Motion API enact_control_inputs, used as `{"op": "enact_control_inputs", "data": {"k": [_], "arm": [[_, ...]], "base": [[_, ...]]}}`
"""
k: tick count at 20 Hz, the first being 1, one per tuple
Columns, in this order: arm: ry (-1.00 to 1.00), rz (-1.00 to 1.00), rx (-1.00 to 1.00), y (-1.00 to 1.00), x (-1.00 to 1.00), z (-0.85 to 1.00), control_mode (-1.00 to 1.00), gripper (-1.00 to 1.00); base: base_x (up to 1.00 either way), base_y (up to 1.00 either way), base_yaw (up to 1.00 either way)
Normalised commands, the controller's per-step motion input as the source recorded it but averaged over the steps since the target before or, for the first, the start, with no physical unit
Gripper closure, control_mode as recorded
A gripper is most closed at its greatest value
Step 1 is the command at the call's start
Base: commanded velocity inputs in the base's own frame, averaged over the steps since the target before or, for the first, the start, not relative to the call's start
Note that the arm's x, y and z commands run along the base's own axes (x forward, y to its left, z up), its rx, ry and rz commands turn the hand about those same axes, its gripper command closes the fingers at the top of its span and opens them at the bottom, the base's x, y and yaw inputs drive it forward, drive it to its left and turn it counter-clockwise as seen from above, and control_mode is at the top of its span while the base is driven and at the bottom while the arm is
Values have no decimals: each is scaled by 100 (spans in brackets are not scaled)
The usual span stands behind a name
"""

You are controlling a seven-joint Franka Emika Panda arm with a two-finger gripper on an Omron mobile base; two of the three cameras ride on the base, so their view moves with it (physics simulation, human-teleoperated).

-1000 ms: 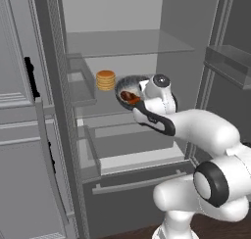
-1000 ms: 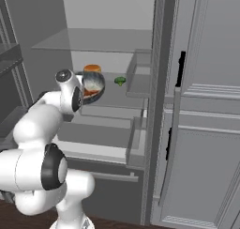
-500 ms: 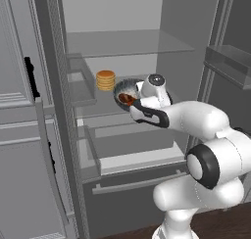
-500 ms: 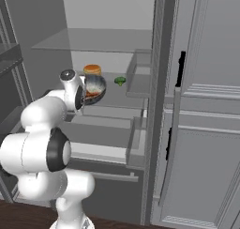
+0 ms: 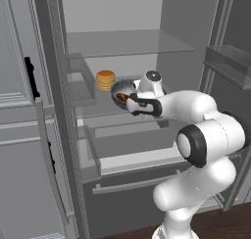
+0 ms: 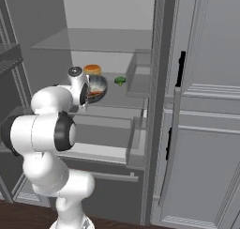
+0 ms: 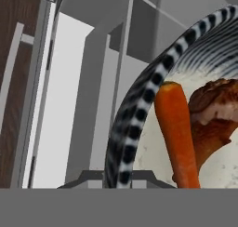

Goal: Pick the chicken drumstick and carrot from their plates and place them in the bowl. Then put the bowl in the fridge.

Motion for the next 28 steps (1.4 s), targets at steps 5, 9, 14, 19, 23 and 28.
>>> {"op": "enact_control_inputs", "data": {"k": [5, 9, 14, 19, 23, 28], "arm": [[3, 5, 1, 0, 57, -8, -100, 100], [1, 4, 0, 0, 51, -17, -100, 100], [0, 4, 0, 10, 10, -14, -100, -100], [0, 1, 0, 30, 25, 0, -100, -100], [0, 1, 0, 15, 44, 0, -100, -100], [0, 2, 0, 14, 54, 0, -100, -100]], "base": [[0, 0, 0], [0, 0, 0], [0, 0, 0], [0, 0, 0], [0, 0, 0], [0, 0, 0]]}}
